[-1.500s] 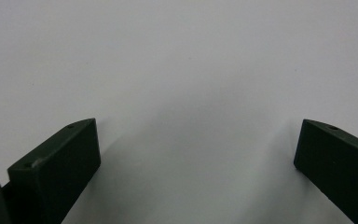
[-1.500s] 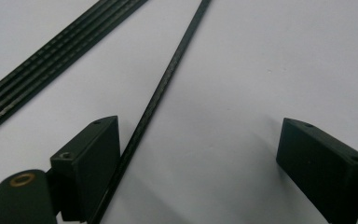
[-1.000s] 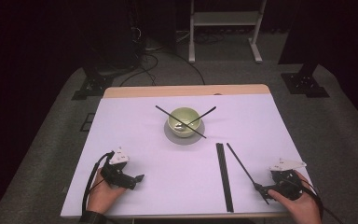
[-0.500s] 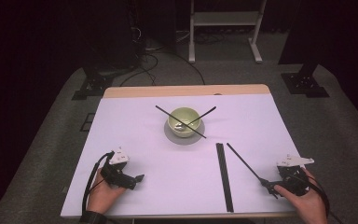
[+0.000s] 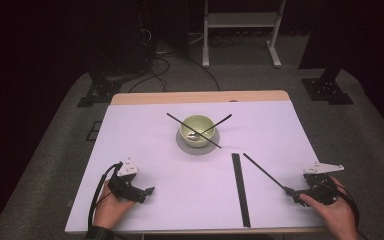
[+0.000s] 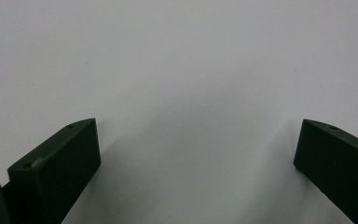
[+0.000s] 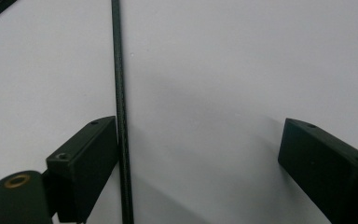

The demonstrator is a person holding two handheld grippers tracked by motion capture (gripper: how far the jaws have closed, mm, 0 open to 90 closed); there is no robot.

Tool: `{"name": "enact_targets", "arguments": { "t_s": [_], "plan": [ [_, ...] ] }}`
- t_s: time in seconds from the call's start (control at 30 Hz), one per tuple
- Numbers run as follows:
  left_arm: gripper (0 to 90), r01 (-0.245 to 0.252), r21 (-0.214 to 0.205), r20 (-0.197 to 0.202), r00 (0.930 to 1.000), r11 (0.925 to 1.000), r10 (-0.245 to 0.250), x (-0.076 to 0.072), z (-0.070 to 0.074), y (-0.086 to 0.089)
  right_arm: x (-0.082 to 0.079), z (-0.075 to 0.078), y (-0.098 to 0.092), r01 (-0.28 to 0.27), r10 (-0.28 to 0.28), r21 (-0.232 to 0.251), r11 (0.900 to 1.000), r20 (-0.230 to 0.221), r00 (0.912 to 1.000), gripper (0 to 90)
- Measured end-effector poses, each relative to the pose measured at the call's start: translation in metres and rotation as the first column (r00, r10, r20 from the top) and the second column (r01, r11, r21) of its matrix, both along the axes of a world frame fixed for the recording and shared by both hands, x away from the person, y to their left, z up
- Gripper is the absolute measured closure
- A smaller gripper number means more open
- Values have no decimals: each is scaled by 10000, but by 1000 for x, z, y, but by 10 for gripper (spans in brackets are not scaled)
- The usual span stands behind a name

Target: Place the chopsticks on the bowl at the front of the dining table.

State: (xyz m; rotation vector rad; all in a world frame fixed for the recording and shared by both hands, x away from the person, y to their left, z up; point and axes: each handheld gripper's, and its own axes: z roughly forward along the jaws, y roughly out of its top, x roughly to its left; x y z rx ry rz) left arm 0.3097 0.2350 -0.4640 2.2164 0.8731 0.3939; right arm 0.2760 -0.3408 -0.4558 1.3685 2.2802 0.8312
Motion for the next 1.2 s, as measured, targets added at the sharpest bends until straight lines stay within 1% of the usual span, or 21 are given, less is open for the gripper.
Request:
{"name": "enact_targets", "arguments": {
  "t_s": [0.13,0.3,0.4,0.43,0.47,0.5,0.6,0.77,0.9,0.97,1.1,1.2],
  "plan": [
    [0,0,2,-1,10000,10000,0,0,0,0,3,0,-4,-34,34,7,10000,-34,10000,97],
    [0,-2,2,0,10000,10000,2,0,0,0,3,-1,-4,-35,35,69,10000,15,10000,94],
    [0,0,4,1,10000,10000,0,0,0,0,2,-1,-4,-86,86,34,10000,25,10000,114],
    [0,-2,7,-1,10000,10000,2,0,0,0,2,0,-4,-129,129,51,9999,18,9999,152],
    [0,0,5,1,10000,10000,0,0,0,0,2,2,-4,-204,204,108,9997,59,9998,209],
    [0,0,3,-1,10000,10000,0,0,0,0,2,3,-4,-264,260,210,9994,187,9995,216],
    [0,0,4,-2,10000,10000,0,0,0,0,4,8,-2,-289,274,424,9987,364,9990,226],
    [0,0,4,-1,10000,10000,0,0,0,0,7,10,4,-585,552,774,9953,445,9975,336],
    [0,2,6,2,10000,10000,-2,0,0,0,11,14,10,-845,785,984,9915,635,9949,438],
    [0,0,5,2,10000,10000,0,0,0,0,14,15,12,-1000,935,1086,9890,635,9936,492],
    [0,2,6,2,10000,10000,-2,0,0,0,19,15,16,-1239,1172,1270,9841,591,9914,566],
    [0,-3,5,1,10000,10000,3,0,0,0,23,15,20,-1427,1369,1276,9815,534,9891,620]
  ]
}}
